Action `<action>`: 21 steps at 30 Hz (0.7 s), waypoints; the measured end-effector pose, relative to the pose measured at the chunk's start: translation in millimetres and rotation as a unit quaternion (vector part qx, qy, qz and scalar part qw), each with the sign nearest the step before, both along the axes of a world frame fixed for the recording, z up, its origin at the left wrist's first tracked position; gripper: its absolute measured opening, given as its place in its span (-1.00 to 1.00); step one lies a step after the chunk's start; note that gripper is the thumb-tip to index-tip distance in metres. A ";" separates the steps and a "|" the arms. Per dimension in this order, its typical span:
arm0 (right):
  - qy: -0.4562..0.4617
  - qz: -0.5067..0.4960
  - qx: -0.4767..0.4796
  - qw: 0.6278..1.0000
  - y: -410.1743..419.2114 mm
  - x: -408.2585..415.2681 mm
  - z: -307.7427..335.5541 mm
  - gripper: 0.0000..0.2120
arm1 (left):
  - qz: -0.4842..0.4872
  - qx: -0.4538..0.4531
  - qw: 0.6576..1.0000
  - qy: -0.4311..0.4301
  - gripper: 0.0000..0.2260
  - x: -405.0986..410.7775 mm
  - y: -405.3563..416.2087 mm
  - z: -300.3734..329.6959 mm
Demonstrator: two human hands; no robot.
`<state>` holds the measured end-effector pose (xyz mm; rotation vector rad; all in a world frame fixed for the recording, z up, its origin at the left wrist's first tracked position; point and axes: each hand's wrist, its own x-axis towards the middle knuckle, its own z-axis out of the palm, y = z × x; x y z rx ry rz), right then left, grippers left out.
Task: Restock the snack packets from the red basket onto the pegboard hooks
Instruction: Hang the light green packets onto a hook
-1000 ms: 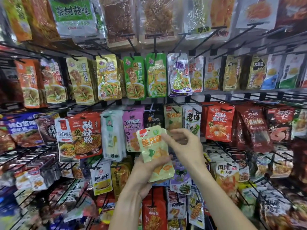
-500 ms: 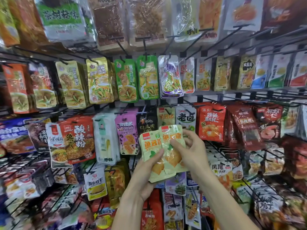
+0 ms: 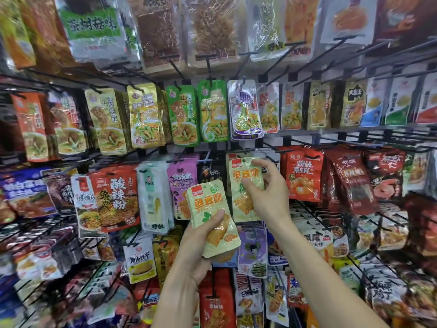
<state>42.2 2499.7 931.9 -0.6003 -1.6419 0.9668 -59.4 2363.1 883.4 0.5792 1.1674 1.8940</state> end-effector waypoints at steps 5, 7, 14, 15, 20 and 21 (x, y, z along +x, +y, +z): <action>-0.020 -0.040 -0.007 0.999 1.7 -5.7 -0.6 -0.61 | 0.000 0.011 1.000 0.001 -0.58 -1.8 -4.5 2.4; -0.040 -0.063 -0.010 0.997 11.8 -20.1 3.0 -0.61 | 0.001 0.006 1.000 0.009 -0.58 -2.1 -4.4 3.3; -0.140 -0.059 -0.026 0.988 22.4 -32.2 -1.3 -0.52 | -0.002 -0.004 0.999 0.034 -0.50 -1.7 -1.9 0.1; -0.130 -0.064 -0.018 0.989 14.4 -24.0 -7.1 -0.58 | -0.003 -0.006 0.999 0.039 -0.48 -1.4 -1.0 -1.7; -0.020 0.052 -0.141 0.988 -30.0 10.3 -28.1 -0.60 | -0.013 0.002 0.999 0.044 -0.45 4.8 5.4 -7.1; -0.010 0.065 -0.163 0.984 -34.5 15.3 -26.7 -0.55 | -0.016 0.005 0.999 0.048 -0.45 6.5 7.1 -7.6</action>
